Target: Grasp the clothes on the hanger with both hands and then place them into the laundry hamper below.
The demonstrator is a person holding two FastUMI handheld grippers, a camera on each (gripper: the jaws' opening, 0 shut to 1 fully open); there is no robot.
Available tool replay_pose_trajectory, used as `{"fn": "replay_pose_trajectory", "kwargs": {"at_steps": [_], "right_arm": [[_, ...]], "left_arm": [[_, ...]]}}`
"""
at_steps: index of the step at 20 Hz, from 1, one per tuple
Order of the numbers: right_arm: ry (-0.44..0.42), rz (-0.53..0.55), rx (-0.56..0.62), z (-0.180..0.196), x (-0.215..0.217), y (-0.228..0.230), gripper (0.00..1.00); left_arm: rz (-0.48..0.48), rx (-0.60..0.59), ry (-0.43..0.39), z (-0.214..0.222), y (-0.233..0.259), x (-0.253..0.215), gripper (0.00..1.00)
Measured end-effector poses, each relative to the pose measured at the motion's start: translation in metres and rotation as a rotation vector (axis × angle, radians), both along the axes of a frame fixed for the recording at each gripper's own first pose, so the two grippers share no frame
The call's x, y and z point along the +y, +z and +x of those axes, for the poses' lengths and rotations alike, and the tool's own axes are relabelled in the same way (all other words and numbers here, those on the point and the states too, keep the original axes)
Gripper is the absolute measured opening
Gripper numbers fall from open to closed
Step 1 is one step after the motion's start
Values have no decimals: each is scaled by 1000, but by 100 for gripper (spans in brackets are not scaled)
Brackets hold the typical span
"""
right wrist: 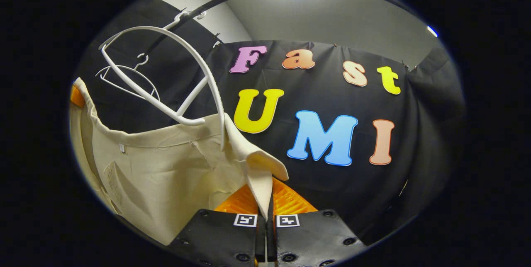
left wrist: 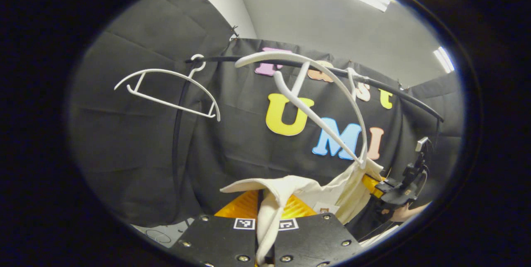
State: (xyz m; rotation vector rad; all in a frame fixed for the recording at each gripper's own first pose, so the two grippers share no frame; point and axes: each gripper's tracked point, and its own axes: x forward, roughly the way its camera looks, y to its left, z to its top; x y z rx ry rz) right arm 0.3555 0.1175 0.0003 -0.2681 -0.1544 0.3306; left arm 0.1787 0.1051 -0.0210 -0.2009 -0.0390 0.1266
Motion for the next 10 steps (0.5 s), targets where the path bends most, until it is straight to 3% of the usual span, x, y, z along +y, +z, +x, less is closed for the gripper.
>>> {"fn": "replay_pose_trajectory", "kwargs": {"at_steps": [3, 6, 10], "right_arm": [[-55, -2, 72, 6, -14, -24, 5], [-108, 16, 93, -9, -27, -28, 3], [-143, -58, 20, -43, -34, -15, 3]], "left_arm": [[-56, 79, -16, 9, -35, 0, 3], [-36, 71, -42, 0, -33, -6, 3], [-14, 42, -97, -25, -17, -5, 2]]}}
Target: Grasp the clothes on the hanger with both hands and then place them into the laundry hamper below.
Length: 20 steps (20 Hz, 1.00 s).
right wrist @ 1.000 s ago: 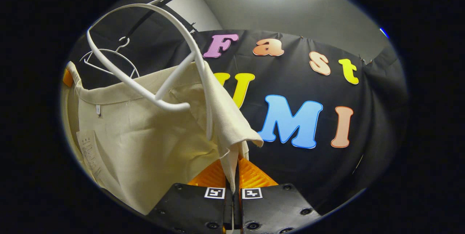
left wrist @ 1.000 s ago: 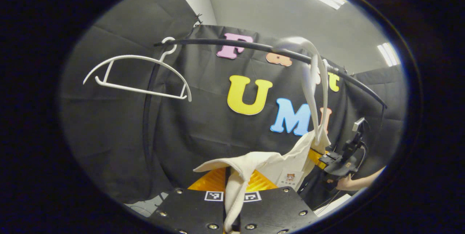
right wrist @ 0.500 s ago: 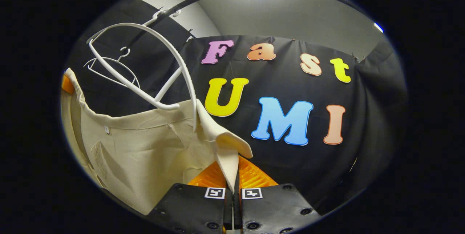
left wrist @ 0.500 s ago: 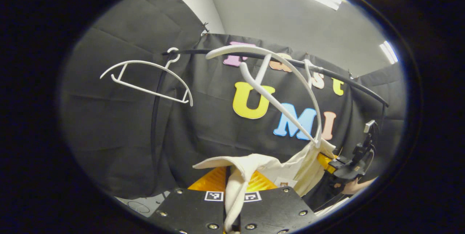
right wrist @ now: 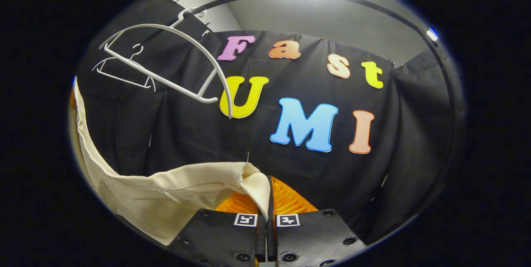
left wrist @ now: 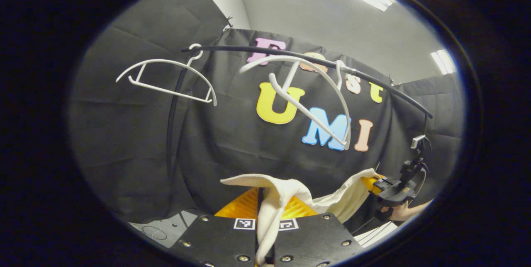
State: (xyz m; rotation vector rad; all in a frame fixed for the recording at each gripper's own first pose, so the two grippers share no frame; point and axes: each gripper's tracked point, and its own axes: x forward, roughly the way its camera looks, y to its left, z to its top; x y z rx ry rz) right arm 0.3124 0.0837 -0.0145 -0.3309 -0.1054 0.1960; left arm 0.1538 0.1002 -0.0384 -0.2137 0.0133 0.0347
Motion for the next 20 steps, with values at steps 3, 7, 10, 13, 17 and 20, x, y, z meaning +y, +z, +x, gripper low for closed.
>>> {"fn": "replay_pose_trajectory", "kwargs": {"at_steps": [3, 7, 10, 13, 17, 20], "right_arm": [[-26, 1, -33, -32, 0, 16, 0], [-54, -12, -118, -74, 1, 53, 3], [-76, -19, -185, -105, 2, 82, 0], [-82, -10, -208, -145, 15, 93, 2], [-78, 7, -164, -173, 22, 85, 2], [-65, 34, -73, -178, 32, 52, 3]], "left_arm": [[52, -13, -40, -9, 14, 1, 3], [84, -63, -102, -32, 41, -1, 3], [113, -104, -156, -49, 62, -5, 3], [119, -135, -218, -44, 71, -17, 2], [140, -150, -289, -49, 71, -39, 2], [144, -108, -332, -47, 44, -56, 2]]}}
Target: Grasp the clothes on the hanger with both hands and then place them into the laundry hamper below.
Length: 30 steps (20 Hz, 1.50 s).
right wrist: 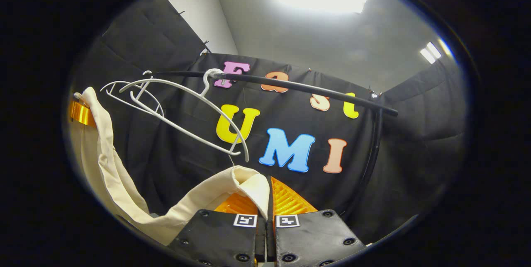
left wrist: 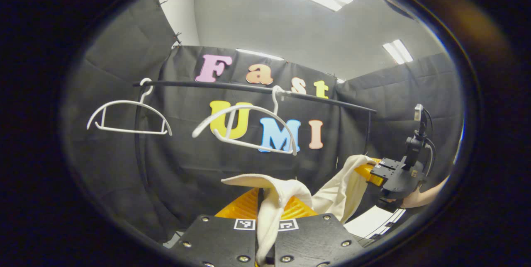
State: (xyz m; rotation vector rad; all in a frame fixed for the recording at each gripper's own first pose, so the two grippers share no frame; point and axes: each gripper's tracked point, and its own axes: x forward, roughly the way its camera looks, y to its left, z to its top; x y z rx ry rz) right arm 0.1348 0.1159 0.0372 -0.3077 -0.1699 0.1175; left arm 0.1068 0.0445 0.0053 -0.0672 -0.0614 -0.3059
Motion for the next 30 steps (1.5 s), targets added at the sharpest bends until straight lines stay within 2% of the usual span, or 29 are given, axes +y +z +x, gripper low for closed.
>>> {"fn": "replay_pose_trajectory", "kwargs": {"at_steps": [6, 8, 10, 15, 16, 21, 25, 30], "right_arm": [[-17, 123, 322, -18, 4, -112, 3], [-27, 142, 409, -23, 3, -137, 3], [-43, 151, 461, -29, -1, -155, 3], [-64, 182, 552, -33, -1, -188, 3], [-60, 180, 573, -32, 1, -196, 5], [-47, 158, 667, -32, 15, -234, 3], [-65, 140, 768, -26, 17, -271, 3], [-98, 163, 932, -23, 17, -316, 3]], "left_arm": [[90, 179, -20, 8, -102, -18, 2], [175, 242, -9, 4, -135, -15, 2], [209, 284, -13, 2, -157, -19, 3], [179, 369, -21, 22, -202, -29, 3], [168, 387, -24, 27, -209, -30, 2], [100, 467, -19, 51, -247, -29, 3], [128, 494, -38, 48, -271, -28, 3], [154, 617, -18, 52, -333, -25, 4]]}}
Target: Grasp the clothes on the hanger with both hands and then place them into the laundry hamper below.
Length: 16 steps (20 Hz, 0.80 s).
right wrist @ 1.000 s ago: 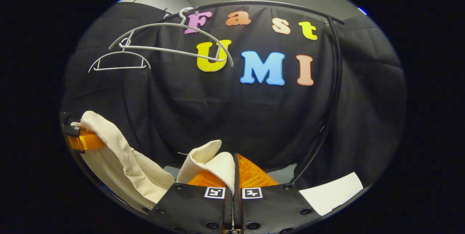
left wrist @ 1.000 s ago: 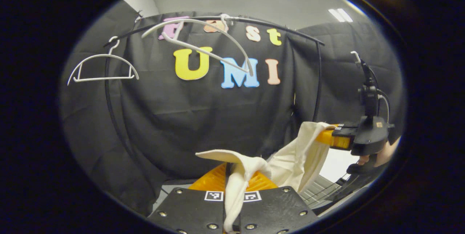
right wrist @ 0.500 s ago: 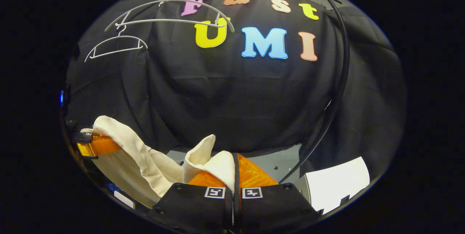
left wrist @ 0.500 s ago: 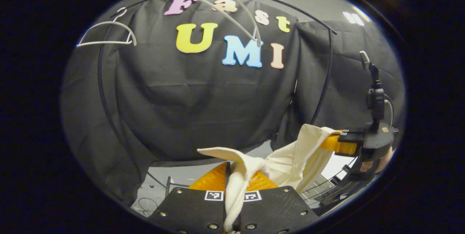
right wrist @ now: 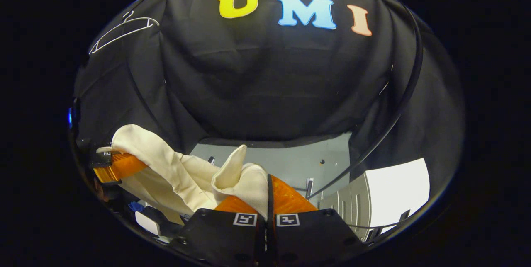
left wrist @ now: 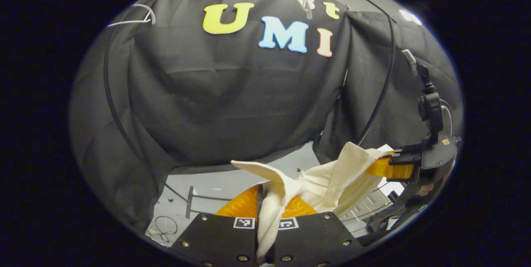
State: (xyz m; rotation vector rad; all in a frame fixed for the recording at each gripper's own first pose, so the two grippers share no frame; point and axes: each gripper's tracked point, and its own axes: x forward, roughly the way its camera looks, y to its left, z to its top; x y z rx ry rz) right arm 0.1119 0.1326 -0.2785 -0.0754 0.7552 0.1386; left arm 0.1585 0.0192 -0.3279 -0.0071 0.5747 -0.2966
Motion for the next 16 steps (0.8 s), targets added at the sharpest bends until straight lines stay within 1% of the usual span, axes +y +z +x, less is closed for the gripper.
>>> {"fn": "replay_pose_trajectory", "kwargs": {"at_steps": [1, 3, 6, 7, 8, 9, 10, 11, 12, 13, 14, 15, 16], "right_arm": [[-8, 4, 20, -1, -1, -5, 3], [-21, 8, 57, -5, 1, -16, 4], [-28, 18, 112, -5, 3, -25, 4], [-25, 29, 126, -9, 4, -27, 6], [-28, 36, 143, -12, 5, -30, 11], [-30, 45, 153, -13, 6, -31, 14], [-27, 55, 169, -14, 8, -33, 19], [-26, 66, 181, -14, 9, -31, 22], [-22, 82, 194, -15, 12, -32, 23], [-13, 96, 210, -17, 15, -32, 43], [-6, 101, 221, -21, 16, -31, 55], [-4, 92, 222, -23, 13, -31, 80], [-5, 81, 213, -27, 8, -29, 90]], "left_arm": [[-3, 22, 3, 1, -9, 1, 2], [-11, 55, 6, 4, -21, 2, 5], [-12, 114, 6, 1, -37, 2, 4], [-2, 125, 11, 0, -42, 5, 3], [3, 140, 18, -1, -46, 8, 6], [2, 160, 22, -4, -50, 11, 6], [11, 189, 31, -9, -56, 14, 10], [24, 218, 43, -11, -64, 19, 10], [28, 240, 51, -14, -70, 24, 15], [18, 265, 49, -18, -73, 23, 29], [-1, 288, 46, -24, -75, 22, 43], [-15, 315, 47, -30, -81, 22, 57], [-15, 339, 57, -35, -92, 23, 71]]}}
